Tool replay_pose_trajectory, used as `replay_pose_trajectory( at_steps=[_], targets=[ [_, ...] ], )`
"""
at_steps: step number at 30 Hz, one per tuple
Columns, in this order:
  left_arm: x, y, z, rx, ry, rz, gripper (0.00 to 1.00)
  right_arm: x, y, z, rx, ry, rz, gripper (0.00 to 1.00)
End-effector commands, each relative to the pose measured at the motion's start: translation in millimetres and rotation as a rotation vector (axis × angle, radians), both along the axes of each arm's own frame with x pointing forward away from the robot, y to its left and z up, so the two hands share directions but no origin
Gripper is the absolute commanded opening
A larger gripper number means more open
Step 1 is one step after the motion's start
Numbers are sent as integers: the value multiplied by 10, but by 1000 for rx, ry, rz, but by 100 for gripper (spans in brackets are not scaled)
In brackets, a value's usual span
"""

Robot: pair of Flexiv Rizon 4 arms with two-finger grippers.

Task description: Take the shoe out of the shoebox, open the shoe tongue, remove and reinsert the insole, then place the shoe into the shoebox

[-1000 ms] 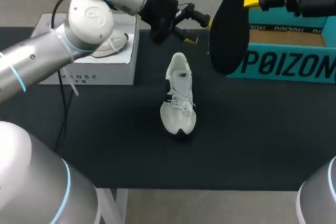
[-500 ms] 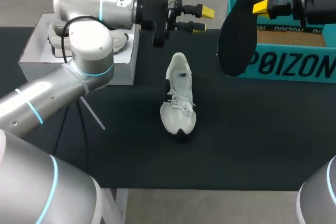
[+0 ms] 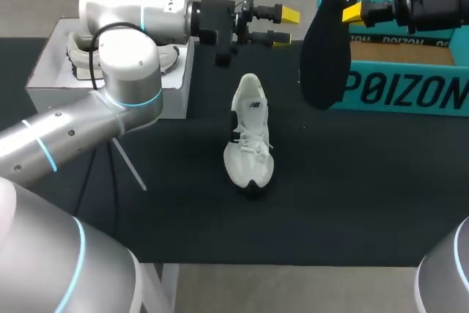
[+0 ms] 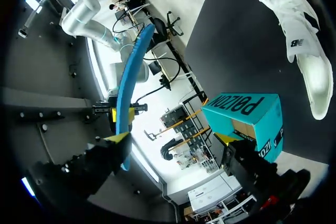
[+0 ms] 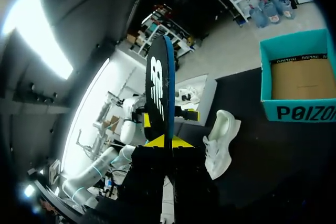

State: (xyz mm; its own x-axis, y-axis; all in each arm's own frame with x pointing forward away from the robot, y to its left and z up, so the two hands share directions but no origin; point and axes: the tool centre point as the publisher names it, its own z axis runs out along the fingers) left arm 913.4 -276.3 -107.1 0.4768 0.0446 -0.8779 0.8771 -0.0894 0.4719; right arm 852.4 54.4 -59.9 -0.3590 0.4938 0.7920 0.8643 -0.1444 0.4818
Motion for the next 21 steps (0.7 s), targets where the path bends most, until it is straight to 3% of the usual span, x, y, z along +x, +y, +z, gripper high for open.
replay_pose_trajectory(
  at_steps=[1,7,11,16,21],
  targets=[
    [-8,-54,89,-154,110,-35,100,192,49,-105,5,24,-5,0],
    [-82,-112,326,-190,276,-72,100,343,-72,-131,19,58,-4,0],
    [-113,-167,382,-123,352,-100,100,466,-97,-162,5,107,19,0],
    [-111,-190,381,-51,354,-103,100,581,-65,-123,19,160,66,0],
    [-112,-186,320,-20,309,-112,100,632,-8,-146,32,269,117,0]
  ],
)
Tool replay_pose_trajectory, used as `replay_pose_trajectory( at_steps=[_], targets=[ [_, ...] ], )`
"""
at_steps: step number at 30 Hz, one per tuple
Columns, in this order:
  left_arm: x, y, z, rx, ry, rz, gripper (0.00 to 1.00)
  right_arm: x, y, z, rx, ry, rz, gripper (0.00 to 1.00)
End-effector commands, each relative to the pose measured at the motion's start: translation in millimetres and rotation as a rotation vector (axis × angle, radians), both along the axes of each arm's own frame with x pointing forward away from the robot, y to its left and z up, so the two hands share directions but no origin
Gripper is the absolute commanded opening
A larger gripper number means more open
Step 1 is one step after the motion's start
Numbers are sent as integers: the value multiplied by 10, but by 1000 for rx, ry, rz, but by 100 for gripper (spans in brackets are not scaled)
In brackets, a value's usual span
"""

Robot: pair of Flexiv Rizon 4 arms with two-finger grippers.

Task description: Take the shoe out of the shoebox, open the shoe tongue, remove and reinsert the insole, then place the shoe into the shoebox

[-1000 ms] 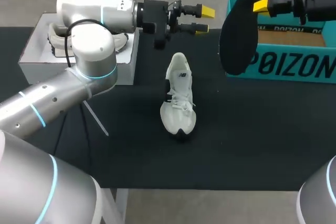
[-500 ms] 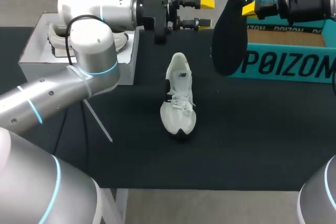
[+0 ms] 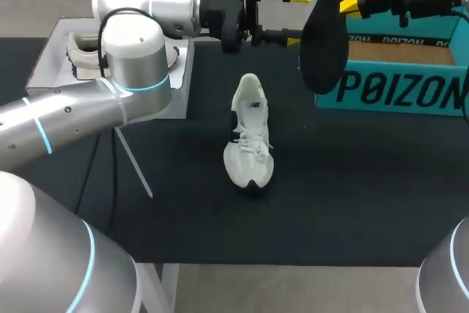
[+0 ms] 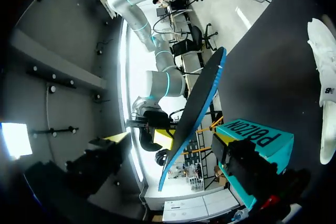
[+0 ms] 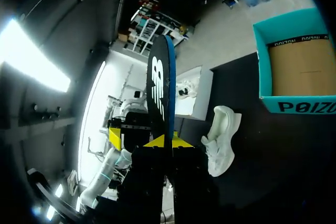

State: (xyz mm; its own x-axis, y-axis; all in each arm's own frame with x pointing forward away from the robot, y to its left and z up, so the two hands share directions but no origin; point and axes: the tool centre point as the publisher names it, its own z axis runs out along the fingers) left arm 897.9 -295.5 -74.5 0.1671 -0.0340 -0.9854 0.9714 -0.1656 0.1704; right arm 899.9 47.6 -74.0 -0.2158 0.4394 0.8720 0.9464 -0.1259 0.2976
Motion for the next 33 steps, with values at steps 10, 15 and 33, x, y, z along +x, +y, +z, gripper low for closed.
replay_pose_trajectory(
  at_steps=[10,15,33],
  targets=[
    [-13,-17,-122,-27,-25,-29,100,239,140,-154,38,271,110,0],
    [-21,-39,-191,-26,-24,-30,100,283,192,-115,38,279,125,0],
    [-43,-110,-348,-41,-38,-22,0,299,243,-187,40,296,74,0]
  ],
)
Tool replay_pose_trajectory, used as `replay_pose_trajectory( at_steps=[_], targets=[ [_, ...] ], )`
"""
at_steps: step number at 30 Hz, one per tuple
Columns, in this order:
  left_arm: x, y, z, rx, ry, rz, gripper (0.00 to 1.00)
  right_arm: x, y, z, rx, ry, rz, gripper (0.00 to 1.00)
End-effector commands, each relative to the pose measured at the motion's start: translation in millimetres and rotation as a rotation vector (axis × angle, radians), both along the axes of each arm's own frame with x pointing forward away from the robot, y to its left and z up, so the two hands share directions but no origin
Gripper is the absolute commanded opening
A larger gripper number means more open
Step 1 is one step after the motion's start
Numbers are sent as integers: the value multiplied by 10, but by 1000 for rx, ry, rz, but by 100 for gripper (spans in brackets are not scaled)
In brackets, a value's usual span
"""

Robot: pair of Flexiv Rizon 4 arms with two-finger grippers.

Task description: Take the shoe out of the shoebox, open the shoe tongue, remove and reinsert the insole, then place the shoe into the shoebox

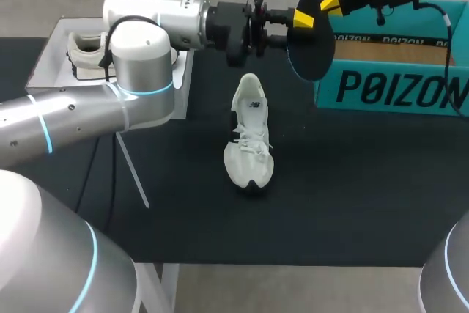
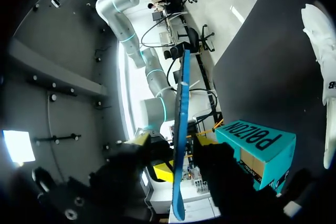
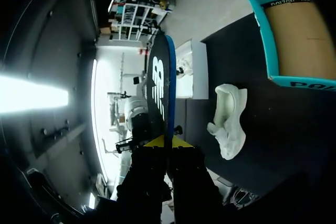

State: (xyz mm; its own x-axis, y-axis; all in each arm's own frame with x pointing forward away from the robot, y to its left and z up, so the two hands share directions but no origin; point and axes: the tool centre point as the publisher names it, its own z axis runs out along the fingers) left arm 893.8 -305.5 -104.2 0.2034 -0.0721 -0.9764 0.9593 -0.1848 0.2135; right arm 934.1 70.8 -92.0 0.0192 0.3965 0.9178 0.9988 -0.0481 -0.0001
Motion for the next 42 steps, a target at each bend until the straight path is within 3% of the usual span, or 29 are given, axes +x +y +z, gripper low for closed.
replay_pose_trajectory(
  at_steps=[1,10,11,12,13,20,27,42],
  targets=[
    [3,-7,-63,-7,1,5,0,-43,11,-6,0,-5,-13,0],
    [17,-7,-102,3,-15,12,0,-51,9,-8,11,2,-45,0],
    [17,-7,-102,4,-16,12,0,-45,0,-6,24,3,-61,8],
    [17,-6,-102,4,-16,11,0,-42,-6,0,24,4,-64,31],
    [17,-2,-99,4,-17,11,0,-33,-26,22,38,-7,-84,100],
    [59,116,-84,-18,-15,40,0,-129,-209,202,133,-135,-151,100],
    [92,214,-3,-42,-13,47,0,-330,-342,190,184,-258,-143,100],
    [117,236,56,-47,6,35,0,-309,-471,180,181,-311,-117,100]
  ],
)
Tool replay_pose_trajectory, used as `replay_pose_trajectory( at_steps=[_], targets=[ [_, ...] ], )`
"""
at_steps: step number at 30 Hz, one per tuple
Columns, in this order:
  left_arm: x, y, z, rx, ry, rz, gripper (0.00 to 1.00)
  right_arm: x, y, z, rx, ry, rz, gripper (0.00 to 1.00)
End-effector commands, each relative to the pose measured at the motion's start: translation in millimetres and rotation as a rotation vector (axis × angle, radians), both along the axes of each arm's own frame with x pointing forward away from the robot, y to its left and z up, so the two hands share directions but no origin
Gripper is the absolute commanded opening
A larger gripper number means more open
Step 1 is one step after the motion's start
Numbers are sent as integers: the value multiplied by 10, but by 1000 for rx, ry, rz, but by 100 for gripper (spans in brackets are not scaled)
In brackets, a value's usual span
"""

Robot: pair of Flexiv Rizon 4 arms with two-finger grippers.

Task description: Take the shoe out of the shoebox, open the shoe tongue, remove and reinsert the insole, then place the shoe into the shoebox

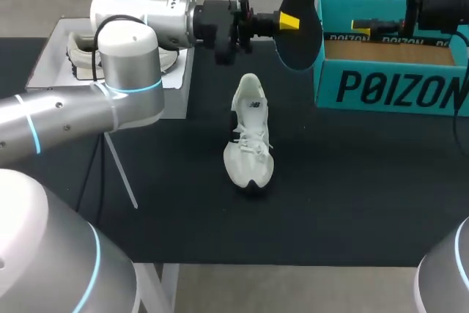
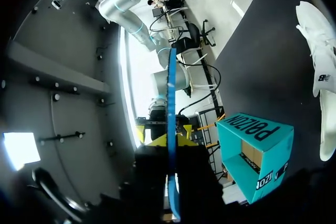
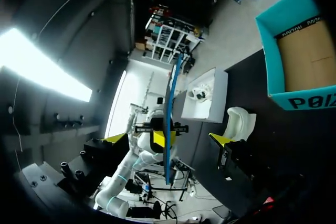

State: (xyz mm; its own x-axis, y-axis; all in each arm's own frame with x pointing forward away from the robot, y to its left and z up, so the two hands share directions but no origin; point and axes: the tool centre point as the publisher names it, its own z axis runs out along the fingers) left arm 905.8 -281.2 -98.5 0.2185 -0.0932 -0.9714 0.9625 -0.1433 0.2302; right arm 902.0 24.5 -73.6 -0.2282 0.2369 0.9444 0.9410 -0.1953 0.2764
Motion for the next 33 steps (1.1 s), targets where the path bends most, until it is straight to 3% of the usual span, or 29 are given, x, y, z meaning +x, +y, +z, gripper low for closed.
replay_pose_trajectory(
  at_steps=[1,6,8,10,21,31,32,33],
  targets=[
    [-5,-14,14,-36,33,4,0,16,-11,-5,-2,-8,9,100],
    [94,59,80,-246,461,98,0,14,-17,-27,12,9,25,100],
    [117,88,102,-247,540,84,0,12,-20,-41,16,10,33,100],
    [130,114,127,-138,547,114,0,14,-32,-59,17,8,38,100],
    [130,114,127,-138,547,114,0,134,-118,-117,7,-10,8,100],
    [130,114,127,-138,547,114,0,192,-49,-239,-47,-86,-15,100],
    [156,106,184,-112,663,82,0,186,-45,-244,-46,-100,-7,100],
    [167,106,268,-91,653,52,0,178,-42,-249,-47,-111,1,100]
  ],
)
